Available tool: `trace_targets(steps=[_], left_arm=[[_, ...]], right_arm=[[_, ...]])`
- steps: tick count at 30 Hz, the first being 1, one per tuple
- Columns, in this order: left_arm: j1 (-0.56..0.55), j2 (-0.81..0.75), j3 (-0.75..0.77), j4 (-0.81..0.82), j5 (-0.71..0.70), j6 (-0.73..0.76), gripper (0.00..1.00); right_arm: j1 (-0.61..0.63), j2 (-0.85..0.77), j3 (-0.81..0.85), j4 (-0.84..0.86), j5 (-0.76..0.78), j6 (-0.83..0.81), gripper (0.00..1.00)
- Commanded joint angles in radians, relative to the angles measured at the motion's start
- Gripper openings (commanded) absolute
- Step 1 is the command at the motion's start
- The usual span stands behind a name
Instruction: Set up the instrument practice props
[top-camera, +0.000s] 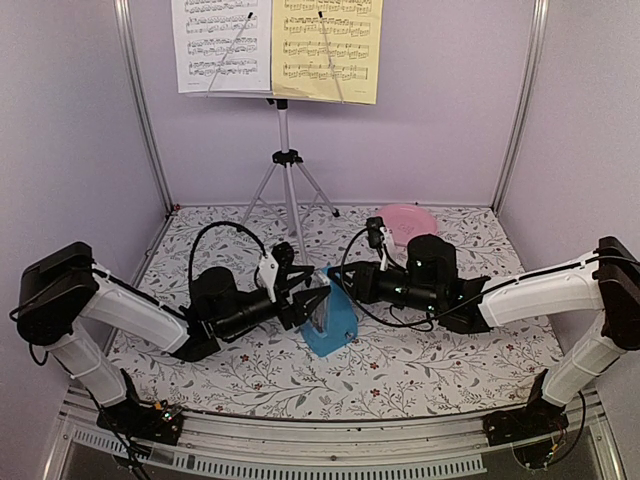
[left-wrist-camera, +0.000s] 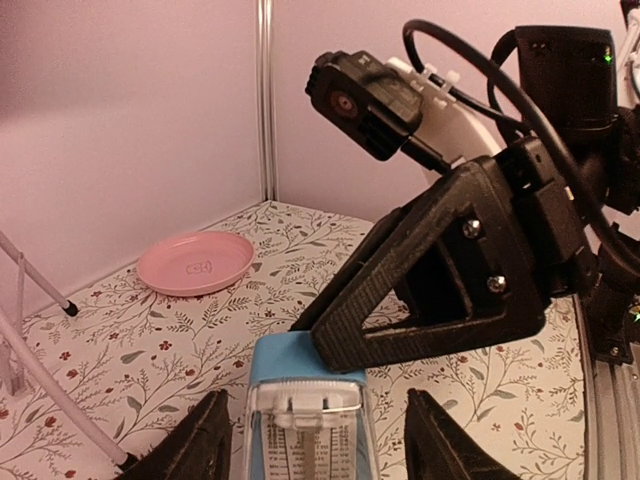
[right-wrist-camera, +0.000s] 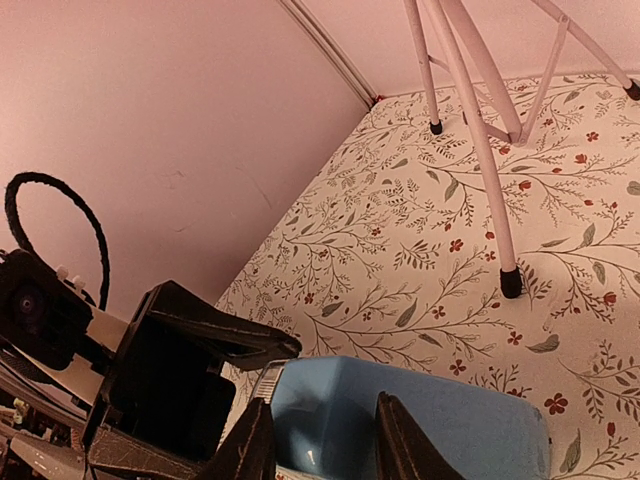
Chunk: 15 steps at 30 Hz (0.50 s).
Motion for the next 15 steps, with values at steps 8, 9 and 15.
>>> trace_targets(steps=[8,9,15], left_arm=[[-0.013,0.003,0.051,-0.108,-0.005,0.085,0.35],[-0.013,-0.001,0.047,-0.103,-0.002,0.091,0.31],[-0.007,-0.008,0.006,-0.076,0.04,0.149,0.19]], right_arm=[[-0.025,0.101,-0.075,-0.358,0.092,-0.036,0.34],[-0.024,0.106,-0.078,-0.359,0.097,-0.034,0.34],[-0.025,0.134,-0.087,-0.367,0.107,-0.015,0.34]])
